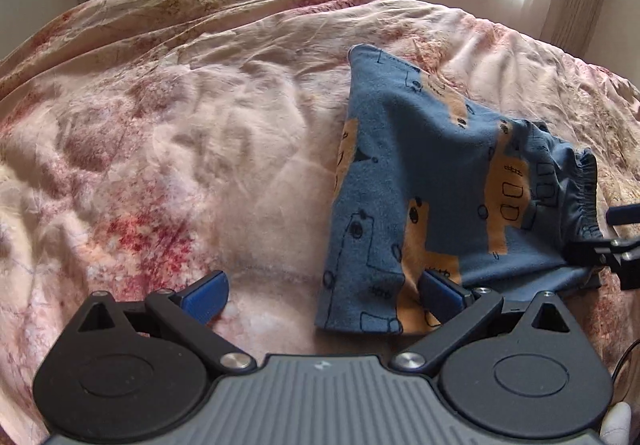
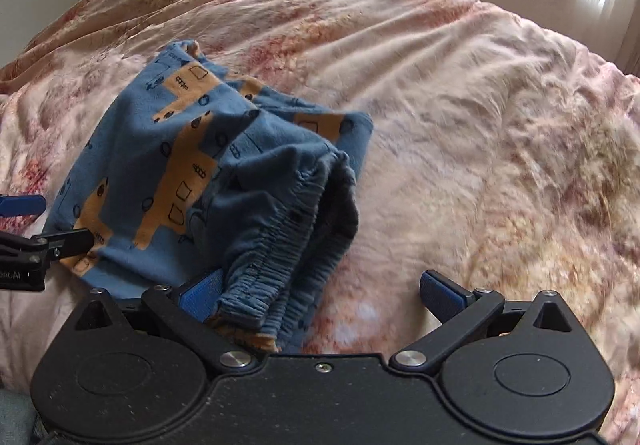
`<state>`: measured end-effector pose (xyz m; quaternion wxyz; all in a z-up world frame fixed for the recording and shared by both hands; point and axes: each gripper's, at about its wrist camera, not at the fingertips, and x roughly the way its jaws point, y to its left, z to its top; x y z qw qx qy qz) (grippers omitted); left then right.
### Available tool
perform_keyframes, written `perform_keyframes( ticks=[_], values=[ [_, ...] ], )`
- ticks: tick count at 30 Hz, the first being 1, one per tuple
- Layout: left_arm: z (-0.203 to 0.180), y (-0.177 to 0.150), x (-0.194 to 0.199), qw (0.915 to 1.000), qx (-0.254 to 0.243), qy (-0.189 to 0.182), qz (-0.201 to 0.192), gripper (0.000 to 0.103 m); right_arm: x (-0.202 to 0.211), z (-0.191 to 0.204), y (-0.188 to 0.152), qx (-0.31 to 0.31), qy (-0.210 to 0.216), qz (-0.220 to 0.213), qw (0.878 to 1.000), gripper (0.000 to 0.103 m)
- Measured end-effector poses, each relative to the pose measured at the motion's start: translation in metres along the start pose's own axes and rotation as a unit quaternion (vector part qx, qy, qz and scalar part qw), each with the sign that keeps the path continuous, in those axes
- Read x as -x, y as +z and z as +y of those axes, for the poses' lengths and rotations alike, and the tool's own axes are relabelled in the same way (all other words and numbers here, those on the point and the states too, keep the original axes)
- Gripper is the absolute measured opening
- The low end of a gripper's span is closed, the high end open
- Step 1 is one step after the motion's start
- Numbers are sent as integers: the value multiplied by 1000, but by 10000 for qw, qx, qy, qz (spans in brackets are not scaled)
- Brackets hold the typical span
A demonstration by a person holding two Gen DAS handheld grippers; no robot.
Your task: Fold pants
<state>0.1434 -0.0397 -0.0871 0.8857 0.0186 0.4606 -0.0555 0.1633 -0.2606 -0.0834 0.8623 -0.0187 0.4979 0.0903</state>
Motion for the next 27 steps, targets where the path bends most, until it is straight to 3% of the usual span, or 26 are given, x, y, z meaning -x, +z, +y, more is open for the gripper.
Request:
perform_keyframes(
  ticks=[4, 8, 11, 13, 16, 19, 22, 27],
  values=[
    [1, 5, 11, 9999, 94, 13, -140, 103, 15, -8, -6, -87, 190, -157, 9997, 102],
    [-7, 14, 34, 9942, -23, -132, -1063, 103, 37, -13, -2, -15, 89, -850, 9963, 102],
    [-20, 27, 27, 9902, -253, -227, -1357, 103, 34, -18, 6, -322, 181, -1232, 9917, 102],
    [-32, 34, 12, 9903, -636, -133, -1228, 103, 21, -17, 14, -291, 354, -1133, 9925, 102],
    [-36, 22, -13, 9894, -1093, 335, -895, 103, -3, -12, 16, 221, 139, -398, 9989, 102],
    [-19, 17, -17, 9951, -649, 31, -750, 103, 2, -22, 9, 197, 460, -118, 9987, 102],
    [-1, 24, -10, 9973, -145, -353, -632, 103, 20, -35, 5, 185, 415, -537, 9975, 102],
    [6, 39, 9, 9891, -59, -649, -1320, 103, 28, -49, 13, -366, 499, -1210, 9907, 102]
  ],
)
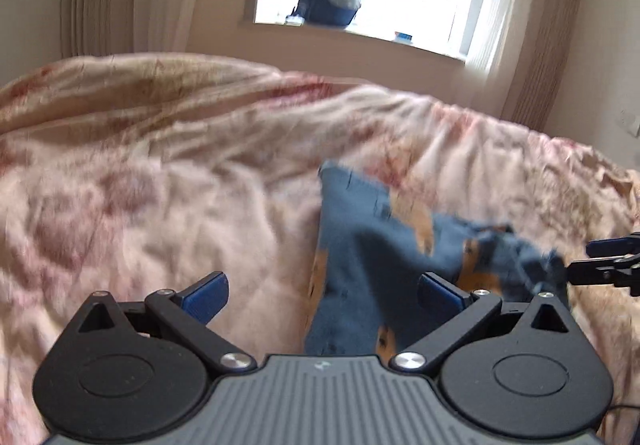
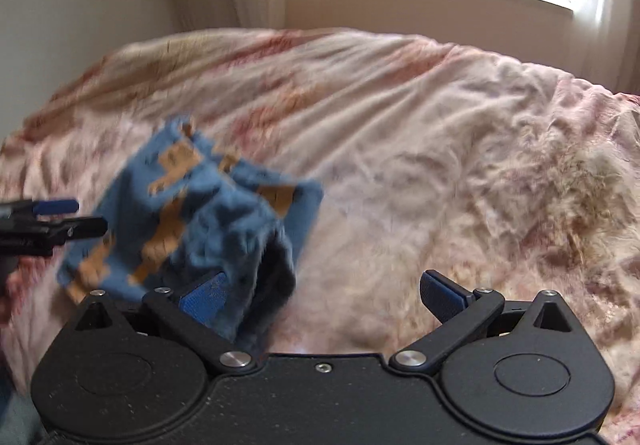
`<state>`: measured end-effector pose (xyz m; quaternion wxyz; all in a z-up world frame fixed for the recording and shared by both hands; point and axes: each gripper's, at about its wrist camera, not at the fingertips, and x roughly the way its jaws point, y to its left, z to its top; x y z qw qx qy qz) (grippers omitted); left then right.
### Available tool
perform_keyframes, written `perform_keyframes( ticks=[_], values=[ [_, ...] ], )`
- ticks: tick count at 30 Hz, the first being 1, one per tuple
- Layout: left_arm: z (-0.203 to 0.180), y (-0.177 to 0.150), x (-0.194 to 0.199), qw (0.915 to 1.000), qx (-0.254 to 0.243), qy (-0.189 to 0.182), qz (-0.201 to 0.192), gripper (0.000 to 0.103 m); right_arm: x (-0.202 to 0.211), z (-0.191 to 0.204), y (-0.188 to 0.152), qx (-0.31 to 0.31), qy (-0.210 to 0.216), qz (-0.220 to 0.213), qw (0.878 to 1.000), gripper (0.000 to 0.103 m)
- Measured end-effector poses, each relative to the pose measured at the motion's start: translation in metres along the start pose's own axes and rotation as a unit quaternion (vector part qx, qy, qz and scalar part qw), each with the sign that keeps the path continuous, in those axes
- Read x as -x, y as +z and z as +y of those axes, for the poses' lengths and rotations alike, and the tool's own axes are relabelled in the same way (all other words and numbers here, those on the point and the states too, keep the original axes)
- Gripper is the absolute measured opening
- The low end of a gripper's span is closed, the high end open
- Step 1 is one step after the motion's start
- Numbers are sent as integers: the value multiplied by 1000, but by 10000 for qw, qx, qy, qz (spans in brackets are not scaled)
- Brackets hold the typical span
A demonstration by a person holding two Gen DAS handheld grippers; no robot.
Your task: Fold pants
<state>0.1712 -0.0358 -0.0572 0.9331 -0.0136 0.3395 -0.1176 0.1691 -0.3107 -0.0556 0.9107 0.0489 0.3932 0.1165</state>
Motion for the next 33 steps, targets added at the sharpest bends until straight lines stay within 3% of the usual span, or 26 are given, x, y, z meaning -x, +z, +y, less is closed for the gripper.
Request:
perform_keyframes(
  ticks=[5, 9, 13, 16, 19, 22, 25, 27, 31, 33],
  values=[
    [-40, 27, -31, 9945, -1033, -151, 77, 103, -14, 6, 4, 29, -148, -266, 9995, 102],
    [-63, 31, -80, 9836, -1649, 459, 562, 103, -26, 2, 2, 30, -464, -90, 9989, 102],
    [-51, 39, -100, 9852, -1428, 860, 397, 103, -32, -10, -1, -142, -746, -51, 9971, 102],
    [-39, 43, -102, 9884, -1191, 814, 482, 103, -32, -14, -1, -332, -661, -55, 9972, 102],
    [-35, 44, -84, 9893, -1139, 864, 286, 103, -20, -10, 2, -343, -709, -343, 9963, 102],
    [-31, 40, -59, 9931, -972, 621, 226, 103, -13, -10, 5, -453, -444, -471, 9969, 102],
    [-27, 26, -34, 9960, -745, 258, 419, 103, -15, -3, 6, -399, 54, -231, 9989, 102],
    [-24, 12, -23, 9957, -668, 121, 626, 103, -16, 9, 6, -43, 294, 11, 9996, 102],
    [-19, -20, -20, 9868, -872, 389, 1305, 103, -31, 31, -8, 752, 138, 847, 9935, 102],
    [-10, -27, -12, 9880, -737, 311, 1318, 103, -31, 35, -12, 865, 106, 952, 9916, 102]
  ],
)
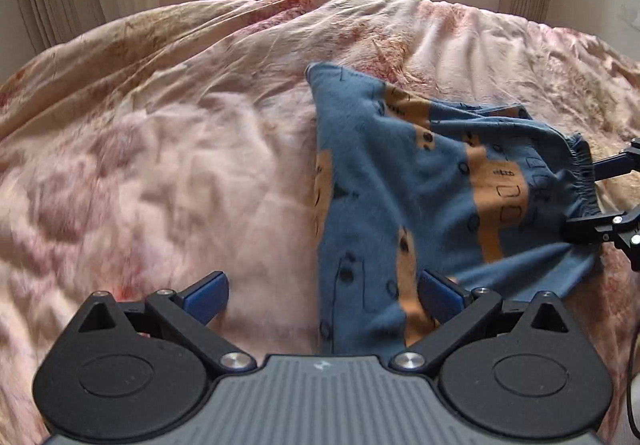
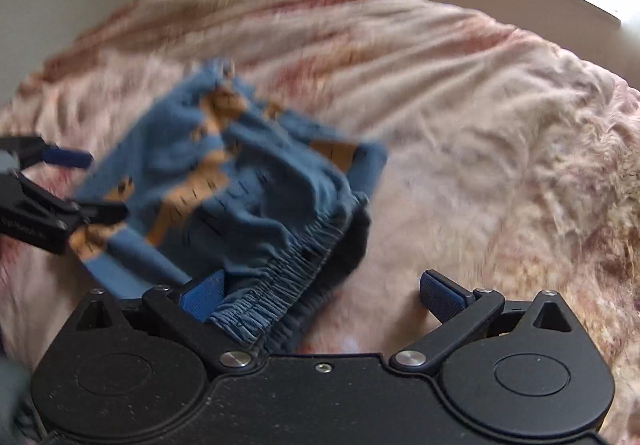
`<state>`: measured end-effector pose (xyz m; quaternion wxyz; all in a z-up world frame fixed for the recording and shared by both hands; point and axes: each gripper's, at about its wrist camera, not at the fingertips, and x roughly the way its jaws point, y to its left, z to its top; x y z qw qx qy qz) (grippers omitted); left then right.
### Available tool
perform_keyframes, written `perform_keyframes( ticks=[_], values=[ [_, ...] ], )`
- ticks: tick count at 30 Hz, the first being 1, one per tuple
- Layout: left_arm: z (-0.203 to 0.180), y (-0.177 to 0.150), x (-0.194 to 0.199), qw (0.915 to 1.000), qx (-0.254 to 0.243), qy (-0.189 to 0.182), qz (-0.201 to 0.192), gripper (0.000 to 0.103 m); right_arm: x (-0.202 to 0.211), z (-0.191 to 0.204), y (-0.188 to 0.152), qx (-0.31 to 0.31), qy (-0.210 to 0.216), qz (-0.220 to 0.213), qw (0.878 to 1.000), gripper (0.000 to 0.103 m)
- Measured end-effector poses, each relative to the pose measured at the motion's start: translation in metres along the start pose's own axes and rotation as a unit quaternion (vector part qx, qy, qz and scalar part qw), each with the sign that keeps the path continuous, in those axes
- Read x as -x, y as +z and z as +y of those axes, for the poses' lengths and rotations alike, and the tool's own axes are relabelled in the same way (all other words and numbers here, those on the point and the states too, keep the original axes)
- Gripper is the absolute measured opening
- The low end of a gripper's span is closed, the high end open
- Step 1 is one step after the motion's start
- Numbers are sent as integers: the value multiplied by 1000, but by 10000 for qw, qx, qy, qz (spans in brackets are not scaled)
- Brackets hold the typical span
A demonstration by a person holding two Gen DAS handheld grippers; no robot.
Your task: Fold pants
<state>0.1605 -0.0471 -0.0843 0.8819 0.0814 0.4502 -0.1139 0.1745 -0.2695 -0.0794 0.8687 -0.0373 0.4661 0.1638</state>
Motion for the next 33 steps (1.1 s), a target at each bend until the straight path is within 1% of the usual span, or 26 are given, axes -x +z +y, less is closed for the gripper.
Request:
perform_keyframes(
  ticks=[2, 4, 6, 7, 9, 11, 12, 15, 18, 22, 25, 28, 31, 32, 33],
  values=[
    [8, -3, 9, 9997, 214, -31, 93, 103, 9, -2, 0, -80, 56, -54, 9999, 102],
    [13, -4, 17, 9992, 370, -74, 112, 103, 22, -2, -3, -179, 214, -252, 9993, 102],
    [13, -7, 24, 9990, 419, -142, 1, 103, 28, -1, -7, -266, 471, -321, 9980, 102],
    [12, -8, 26, 9989, 435, -139, -83, 103, 28, 1, -7, -254, 533, -282, 9979, 102],
    [5, -11, 27, 9988, 446, -109, -178, 103, 20, 10, -6, -69, 364, -55, 9993, 102],
    [0, -14, 26, 9989, 438, -110, -140, 103, 10, 16, -7, 95, 152, 213, 9996, 102],
    [-1, -15, 26, 9990, 412, -134, -137, 103, 9, 18, -8, 129, 152, 258, 9995, 102],
    [-3, -15, 30, 9991, 306, -118, -262, 103, 17, 18, -9, 107, 290, 96, 9995, 102],
    [-1, -13, 35, 9984, 349, -176, -418, 103, 26, 15, -10, -16, 480, -107, 9988, 102],
    [3, -12, 36, 9975, 441, -292, -470, 103, 26, 7, -6, -347, 622, -172, 9973, 102],
    [6, -12, 34, 9970, 515, -342, -467, 103, 26, 1, -5, -672, 677, -297, 9950, 102],
    [9, -12, 30, 9968, 573, -362, -416, 103, 21, -4, -4, -824, 487, -266, 9950, 102],
    [10, -13, 26, 9973, 586, -329, -308, 103, 13, -5, -5, -744, 159, 0, 9971, 102],
    [10, -14, 24, 9975, 581, -302, -267, 103, 12, -5, -7, -705, 95, 48, 9975, 102],
    [11, -14, 23, 9976, 581, -282, -238, 103, 12, -7, -8, -711, 133, 33, 9974, 102]
  ],
)
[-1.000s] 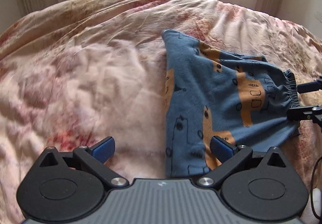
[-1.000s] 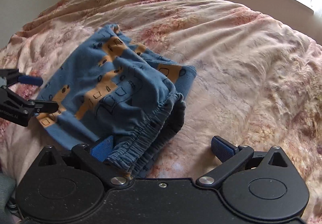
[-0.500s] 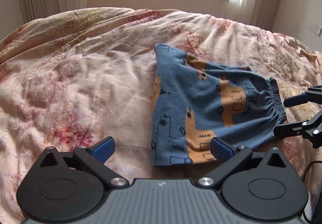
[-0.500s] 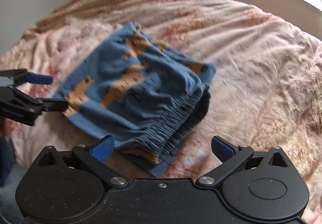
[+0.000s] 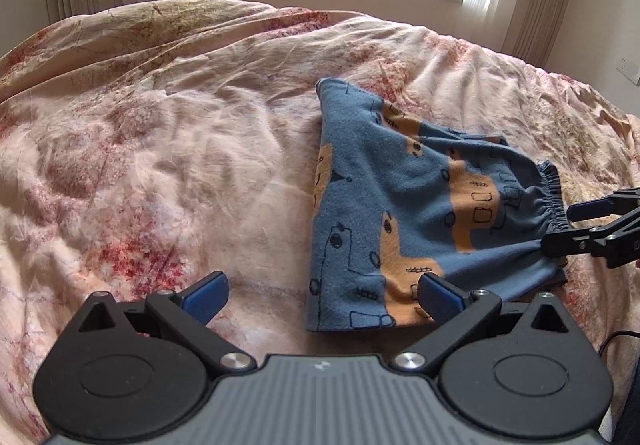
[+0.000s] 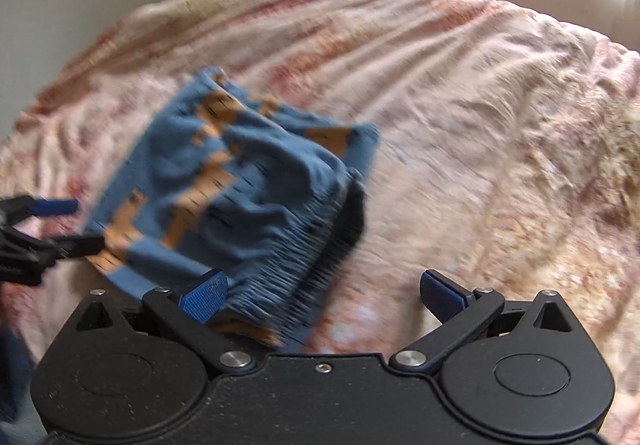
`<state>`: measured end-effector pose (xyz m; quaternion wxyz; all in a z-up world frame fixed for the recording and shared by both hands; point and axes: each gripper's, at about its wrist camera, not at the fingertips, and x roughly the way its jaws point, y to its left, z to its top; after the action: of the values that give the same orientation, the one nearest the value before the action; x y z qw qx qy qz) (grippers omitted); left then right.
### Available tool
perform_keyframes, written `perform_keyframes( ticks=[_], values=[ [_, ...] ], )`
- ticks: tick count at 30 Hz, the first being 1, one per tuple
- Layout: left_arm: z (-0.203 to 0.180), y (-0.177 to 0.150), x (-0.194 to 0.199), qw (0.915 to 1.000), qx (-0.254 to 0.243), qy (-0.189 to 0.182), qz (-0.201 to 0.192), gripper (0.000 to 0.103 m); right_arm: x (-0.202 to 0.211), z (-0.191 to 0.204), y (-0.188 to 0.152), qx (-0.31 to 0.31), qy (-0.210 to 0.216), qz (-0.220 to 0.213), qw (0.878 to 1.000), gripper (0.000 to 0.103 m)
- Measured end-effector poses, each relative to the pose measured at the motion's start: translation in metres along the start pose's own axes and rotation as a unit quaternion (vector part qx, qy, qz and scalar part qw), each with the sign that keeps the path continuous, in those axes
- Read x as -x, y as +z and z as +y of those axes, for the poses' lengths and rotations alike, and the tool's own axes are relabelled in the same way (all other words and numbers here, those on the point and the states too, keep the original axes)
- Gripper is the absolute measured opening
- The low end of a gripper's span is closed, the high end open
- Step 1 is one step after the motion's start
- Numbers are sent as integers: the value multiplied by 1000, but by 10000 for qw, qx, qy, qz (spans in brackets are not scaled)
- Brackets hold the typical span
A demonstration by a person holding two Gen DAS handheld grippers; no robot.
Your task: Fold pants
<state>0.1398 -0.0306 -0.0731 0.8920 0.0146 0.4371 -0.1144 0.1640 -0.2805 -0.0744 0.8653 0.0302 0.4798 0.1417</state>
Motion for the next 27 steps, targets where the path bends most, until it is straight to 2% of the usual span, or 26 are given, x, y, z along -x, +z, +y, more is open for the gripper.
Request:
perform_keyframes(
  ticks=[4, 7, 12, 14, 17, 21, 23, 26, 27],
  values=[
    [3, 1, 2, 9999, 85, -91, -73, 103, 10, -8, 2, -229, 201, -376, 9988, 102],
    [5, 3, 7, 9988, 220, -334, -299, 103, 12, -16, 6, -538, 408, -688, 9953, 102],
    [9, 7, -1, 9938, 506, -738, -666, 103, 2, -20, 20, -685, 864, -1122, 9876, 102],
    [10, 8, -9, 9929, 515, -807, -700, 103, -8, -22, 24, -788, 1080, -1087, 9850, 103],
    [18, 3, -19, 9888, 621, -1146, -728, 103, -21, -29, 32, -775, 1132, -1063, 9848, 103],
    [25, 0, -25, 9857, 824, -1263, -755, 103, -42, -55, 38, -1496, 1749, -991, 9681, 102],
    [26, 1, -25, 9850, 842, -1299, -763, 103, -46, -60, 38, -1642, 1767, -963, 9657, 97],
    [27, 1, -25, 9849, 831, -1335, -722, 103, -45, -56, 39, -1460, 1496, -952, 9733, 77],
    [26, 1, -25, 9853, 814, -1317, -728, 103, -45, -53, 40, -1373, 1434, -936, 9756, 64]
  ],
)
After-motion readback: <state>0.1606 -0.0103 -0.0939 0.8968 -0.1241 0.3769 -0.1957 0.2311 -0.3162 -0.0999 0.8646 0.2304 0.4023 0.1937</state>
